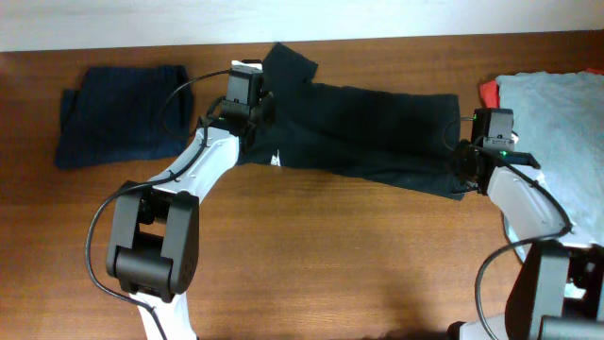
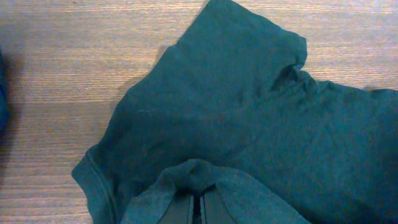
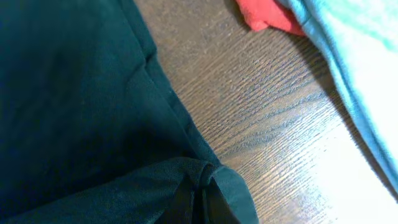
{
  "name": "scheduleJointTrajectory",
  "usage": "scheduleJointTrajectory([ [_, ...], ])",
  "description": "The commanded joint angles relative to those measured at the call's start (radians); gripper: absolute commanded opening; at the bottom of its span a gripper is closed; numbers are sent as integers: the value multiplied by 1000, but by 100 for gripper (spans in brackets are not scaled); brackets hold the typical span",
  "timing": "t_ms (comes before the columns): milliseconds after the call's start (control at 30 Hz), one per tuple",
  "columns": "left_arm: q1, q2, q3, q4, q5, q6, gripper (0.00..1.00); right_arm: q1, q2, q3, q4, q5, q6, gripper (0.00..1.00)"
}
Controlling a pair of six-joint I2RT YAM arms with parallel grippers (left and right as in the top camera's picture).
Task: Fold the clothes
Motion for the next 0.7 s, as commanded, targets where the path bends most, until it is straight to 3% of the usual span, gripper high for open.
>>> scheduleJointTrajectory([
  [0,3,5,25,3,-19,13,1,4,66,16,16,30,6,6],
  [67,3,5,25,3,-19,13,4,4,93,16,35,31,6,13],
  [167,3,5,25,5,-19,14,20,4,106,16,71,31,5,26],
  [267,3,5,26,30,-19,43,38,4,105,19,106,30,2,48],
  [433,4,3,94,-16,-19,54,57,4,104,53,115,-8,-109,84],
  [500,7,2,153,-89,-19,54,58,4,102,84,97,-34,-178,91],
  [567,13,2,233,-203,-19,53,57,4,99,138,39,-50,-230,92],
  [633,21,2,294,-306,-19,53,45,4,97,203,-43,-69,-260,91],
  [667,33,2,338,-402,-19,32,26,4,97,261,-117,-117,-289,88],
])
